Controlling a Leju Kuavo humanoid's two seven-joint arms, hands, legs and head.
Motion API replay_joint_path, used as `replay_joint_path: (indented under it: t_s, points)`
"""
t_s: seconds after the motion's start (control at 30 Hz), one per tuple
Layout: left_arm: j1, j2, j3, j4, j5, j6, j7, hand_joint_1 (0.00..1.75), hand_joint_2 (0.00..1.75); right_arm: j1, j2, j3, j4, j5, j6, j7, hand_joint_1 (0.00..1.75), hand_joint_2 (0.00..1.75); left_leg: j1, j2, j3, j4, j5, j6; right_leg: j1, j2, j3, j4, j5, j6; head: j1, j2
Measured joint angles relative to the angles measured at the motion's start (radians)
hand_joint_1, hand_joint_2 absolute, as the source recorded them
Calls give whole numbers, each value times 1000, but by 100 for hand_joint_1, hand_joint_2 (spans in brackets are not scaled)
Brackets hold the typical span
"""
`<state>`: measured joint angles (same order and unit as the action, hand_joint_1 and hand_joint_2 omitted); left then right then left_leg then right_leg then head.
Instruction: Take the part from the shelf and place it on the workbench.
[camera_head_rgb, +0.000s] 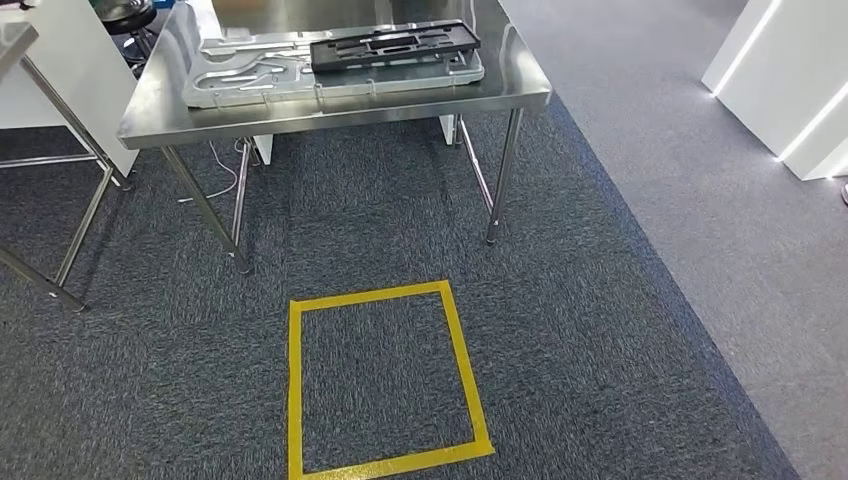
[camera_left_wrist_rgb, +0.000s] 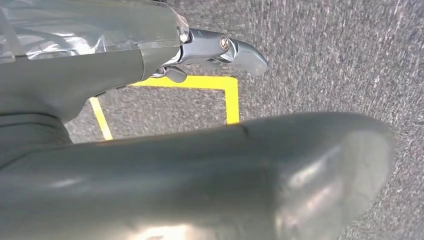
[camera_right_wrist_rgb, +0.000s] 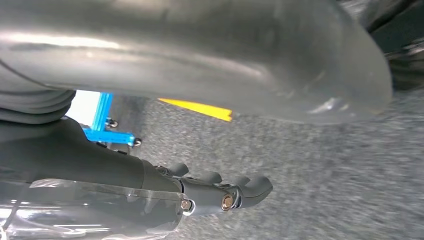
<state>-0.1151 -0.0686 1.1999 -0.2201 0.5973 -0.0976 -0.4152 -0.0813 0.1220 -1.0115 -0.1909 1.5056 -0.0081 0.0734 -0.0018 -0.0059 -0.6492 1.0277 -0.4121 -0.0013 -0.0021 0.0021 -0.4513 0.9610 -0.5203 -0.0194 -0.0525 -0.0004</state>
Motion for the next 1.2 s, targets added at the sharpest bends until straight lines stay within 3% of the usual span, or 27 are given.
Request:
replay_joint_path:
  t_s: [0.1,0.13,0.17,0.2,0.27,0.33,0.37,0.4,0.47,0.5,0.57,0.63,0.67,0.7,0.73,0.8,0.87,0.93,1.0,1.07,1.13,1.17,1.2]
  points:
    - [3,-2,-3,0,2,0,0,0,0,4,-1,-1,0,-1,-7,-3,0,0,6,1,-39,161,-152,-11,1,-9,-45,3,36,-13,0,0]
    - [3,-2,-4,0,1,0,0,0,0,5,-1,-1,0,-1,-10,-6,0,0,7,1,-44,220,-177,-15,2,-11,-62,6,48,-13,0,0]
    - [3,-2,-4,0,0,0,0,0,0,5,-1,-1,0,-1,-11,-9,0,0,8,1,-39,257,-175,-17,3,-13,-81,10,59,-12,0,0]
    - [3,-2,-5,0,0,0,0,0,0,4,-1,-1,0,-1,-11,-11,0,0,8,1,-19,265,-151,-18,3,-14,-100,16,70,-10,0,0]
    - [1,-2,-5,0,0,0,0,0,0,3,-1,-1,0,-1,-11,-14,0,0,9,3,68,189,-102,-14,3,-16,-137,31,89,-5,0,0]
    - [-5,-1,-6,0,0,-1,0,0,0,3,0,-1,0,-1,-11,-15,0,0,6,7,183,38,-115,-6,6,-19,-164,48,103,4,0,0]
    - [-8,-1,-7,0,-1,-1,0,0,0,2,0,-1,0,-1,-10,-15,0,0,4,9,217,-18,-132,-1,7,-20,-174,54,112,9,0,0]
    - [-9,-1,-7,0,-1,-1,-1,0,0,2,0,-2,0,-3,-10,-15,0,0,1,9,232,-51,-143,4,8,-22,-181,56,121,15,0,0]
    - [-6,-2,-8,0,-1,-1,-3,0,0,2,0,-2,0,-11,-10,-13,0,0,2,11,219,-61,-136,17,5,-21,-192,56,133,28,0,0]
    - [-3,-2,-8,0,0,0,-4,0,0,2,0,-3,0,-15,-11,-12,0,0,3,13,212,-63,-127,26,4,-18,-200,68,117,35,0,0]
    - [-2,-2,-7,0,0,0,-5,0,0,5,0,-5,0,-20,-12,-10,0,0,6,16,194,-65,-107,37,-2,-12,-230,149,39,46,0,0]
    - [0,-2,-7,0,0,0,-5,0,0,6,0,-7,0,-24,-12,-8,0,87,5,16,173,-64,-91,39,-7,-10,-266,276,-38,55,0,0]
    - [1,-2,-7,0,0,0,-5,0,0,6,0,-8,0,-28,-11,-5,0,131,4,16,163,-63,-84,38,-9,-10,-270,314,-48,58,0,0]
    - [1,-2,-7,0,0,1,-4,0,0,7,0,-10,0,-33,-10,-2,0,175,4,17,154,-62,-77,36,-11,-10,-256,320,-41,60,0,0]
    - [2,-3,-7,0,0,1,-2,0,0,7,0,-12,0,-38,-9,1,0,175,4,16,147,-60,-72,34,-12,-9,-220,282,-19,60,0,0]
    - [1,-3,-7,0,0,2,4,0,0,5,0,-17,0,-47,-9,8,0,175,4,15,136,-55,-65,28,-11,-5,-114,137,18,53,0,0]
    - [0,-3,-7,0,0,2,10,0,0,4,-1,-24,0,-56,-9,14,0,175,2,15,130,-51,-59,19,-7,0,-50,38,25,41,0,0]
    - [0,-4,-7,0,0,3,15,0,0,5,-1,-31,-1,-62,-11,20,0,175,2,16,128,-51,-53,8,-4,1,-46,19,25,29,0,0]
    - [1,-4,-7,0,0,3,19,0,0,6,-1,-35,0,-66,-12,23,0,175,4,14,120,-34,-67,-2,-7,-2,-47,10,32,14,0,0]
    - [3,-4,-7,0,0,4,20,0,0,6,-2,-38,0,-69,-13,24,0,175,7,13,82,52,-125,-10,-9,-5,-51,4,39,0,0,0]
    - [5,-5,-7,0,0,4,21,0,0,7,-3,-44,-1,-71,-14,27,0,175,11,12,24,187,-189,-17,-7,-6,-58,6,43,-6,0,0]
    - [7,-5,-7,0,0,4,22,0,0,7,-4,-48,-1,-72,-15,32,0,175,15,12,5,232,-200,-23,-6,-6,-60,8,44,-8,0,0]
    - [9,-5,-7,0,0,4,23,0,0,8,-4,-51,-1,-73,-15,38,0,175,19,13,4,241,-190,-30,-6,-6,-62,11,44,-8,0,0]
